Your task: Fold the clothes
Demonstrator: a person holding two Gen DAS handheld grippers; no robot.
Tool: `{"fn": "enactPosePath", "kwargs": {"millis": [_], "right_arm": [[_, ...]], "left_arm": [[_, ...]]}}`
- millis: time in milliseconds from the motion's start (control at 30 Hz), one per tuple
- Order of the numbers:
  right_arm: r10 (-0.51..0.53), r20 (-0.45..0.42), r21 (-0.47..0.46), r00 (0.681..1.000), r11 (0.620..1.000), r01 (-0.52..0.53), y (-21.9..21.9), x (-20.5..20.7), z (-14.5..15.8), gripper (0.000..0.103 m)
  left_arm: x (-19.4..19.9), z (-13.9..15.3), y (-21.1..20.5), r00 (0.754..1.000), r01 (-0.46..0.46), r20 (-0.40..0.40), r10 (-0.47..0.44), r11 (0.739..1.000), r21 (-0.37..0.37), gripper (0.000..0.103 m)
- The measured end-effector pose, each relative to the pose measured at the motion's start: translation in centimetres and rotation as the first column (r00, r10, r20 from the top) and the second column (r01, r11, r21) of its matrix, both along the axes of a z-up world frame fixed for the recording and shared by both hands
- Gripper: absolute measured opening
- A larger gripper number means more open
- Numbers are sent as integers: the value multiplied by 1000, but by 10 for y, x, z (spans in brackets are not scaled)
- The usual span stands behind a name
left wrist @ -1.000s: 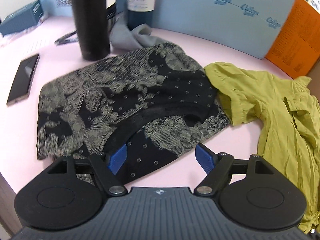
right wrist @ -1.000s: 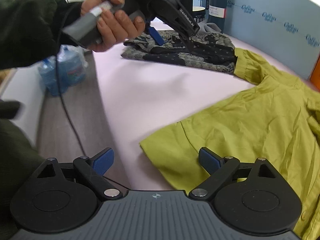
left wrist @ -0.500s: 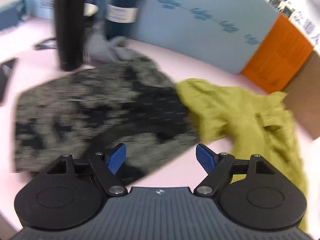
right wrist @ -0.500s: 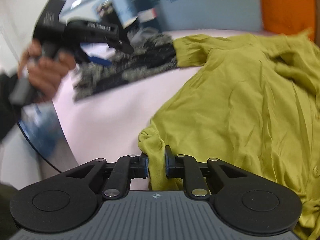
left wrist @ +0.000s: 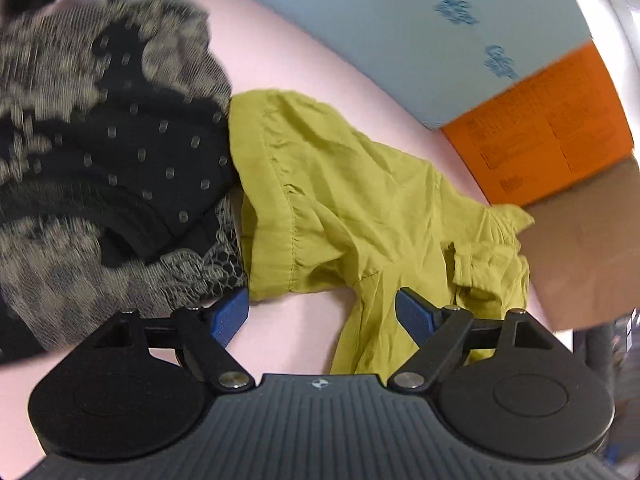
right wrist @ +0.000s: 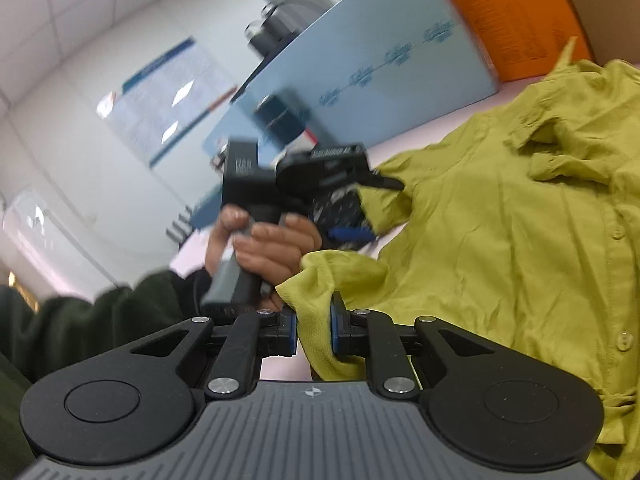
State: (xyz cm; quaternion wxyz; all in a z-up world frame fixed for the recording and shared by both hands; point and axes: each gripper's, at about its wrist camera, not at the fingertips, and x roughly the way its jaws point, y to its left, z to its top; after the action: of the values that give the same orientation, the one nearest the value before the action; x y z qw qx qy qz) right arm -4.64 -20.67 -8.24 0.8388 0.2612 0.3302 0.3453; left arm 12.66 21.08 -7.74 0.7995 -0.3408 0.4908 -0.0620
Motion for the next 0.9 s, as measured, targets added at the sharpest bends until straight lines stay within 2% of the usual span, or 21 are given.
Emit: {"fn": "enactPosePath", "kwargs": {"millis": [200,367,467,567,700,767,800,833,867,900], "right_arm": [[-45,-4,19,999,999,45,-13,-1,0,14],[-60,-5,21,998,998,60,-18,2,-3,14],[-60,-2,15,998,998,60,-19,3,-3,14],[-60,0,11,998,998,60,-21,4,-3,14],[-58,-5,4,998,998,58,-22,4,-4,14],[-53,-10,0,999,999,53,-22,5,-5,14],[-48,-15,-2,999,999,48,-22,5,-5,14],[-46,-22,-6,999,999,46,-21,5,-6,14],[-41,-36,-11,999,999,41,-20,6,-7,14],[-35,-51,-15,998,999,35,-20,6,-9,14]], "left_arm": [[-10,-3,-1,988,-156,-31,153,983,-94,84],[-23,-10,-6,949,-314,-55,309,937,-155,85],[-28,-11,-9,929,-369,-70,362,909,-194,85],[-24,-12,-10,914,-405,-73,399,892,-201,85],[-2,-8,-5,909,-416,-39,415,898,-146,80],[10,-6,-5,919,-394,-30,393,913,-104,73],[15,-3,-6,927,-374,-22,373,925,-68,54],[21,-2,-9,938,-345,-19,345,938,-27,21],[26,-1,-12,950,-313,-18,313,950,14,9],[29,3,-16,958,-286,-2,286,957,52,7]]}}
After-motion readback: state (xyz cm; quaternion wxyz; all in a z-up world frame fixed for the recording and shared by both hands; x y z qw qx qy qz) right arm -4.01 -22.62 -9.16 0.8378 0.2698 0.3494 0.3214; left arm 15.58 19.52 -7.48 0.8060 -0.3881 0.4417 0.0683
